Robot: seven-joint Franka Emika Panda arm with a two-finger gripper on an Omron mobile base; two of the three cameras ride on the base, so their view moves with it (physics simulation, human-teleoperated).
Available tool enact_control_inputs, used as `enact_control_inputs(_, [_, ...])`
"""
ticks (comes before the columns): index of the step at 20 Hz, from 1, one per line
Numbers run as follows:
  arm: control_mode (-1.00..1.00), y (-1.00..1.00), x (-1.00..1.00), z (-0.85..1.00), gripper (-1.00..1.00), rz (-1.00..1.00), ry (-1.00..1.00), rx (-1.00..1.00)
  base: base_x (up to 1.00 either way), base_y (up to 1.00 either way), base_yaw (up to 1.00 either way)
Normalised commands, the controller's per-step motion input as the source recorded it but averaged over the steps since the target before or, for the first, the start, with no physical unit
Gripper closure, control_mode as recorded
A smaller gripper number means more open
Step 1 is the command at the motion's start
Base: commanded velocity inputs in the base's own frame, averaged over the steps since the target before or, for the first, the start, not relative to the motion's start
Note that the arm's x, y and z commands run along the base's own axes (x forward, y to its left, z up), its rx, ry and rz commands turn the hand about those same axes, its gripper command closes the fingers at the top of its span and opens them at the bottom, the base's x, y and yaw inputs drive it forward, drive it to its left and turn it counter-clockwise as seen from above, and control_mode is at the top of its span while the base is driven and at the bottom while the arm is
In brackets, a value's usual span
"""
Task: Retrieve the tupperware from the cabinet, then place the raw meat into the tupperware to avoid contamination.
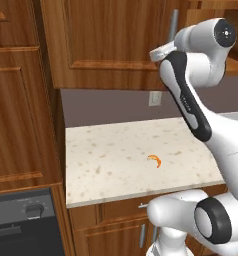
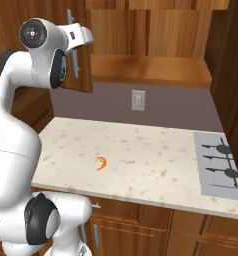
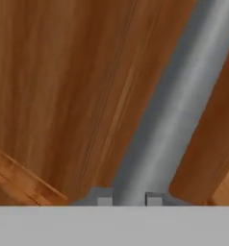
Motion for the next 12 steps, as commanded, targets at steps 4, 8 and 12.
enact_control_inputs(4, [-1.00, 0.47, -0.64, -0.40, 1.00, 0.01, 0.16, -0.11, 0.00, 0.00, 0.00])
enact_control_inputs(8, [-1.00, 0.37, -0.40, -0.26, 1.00, 0.02, 0.16, -0.10, 0.00, 0.00, 0.00])
enact_control_inputs(12, [-1.00, 0.25, -0.25, -0.19, 1.00, 0.03, 0.13, -0.09, 0.00, 0.00, 0.00])
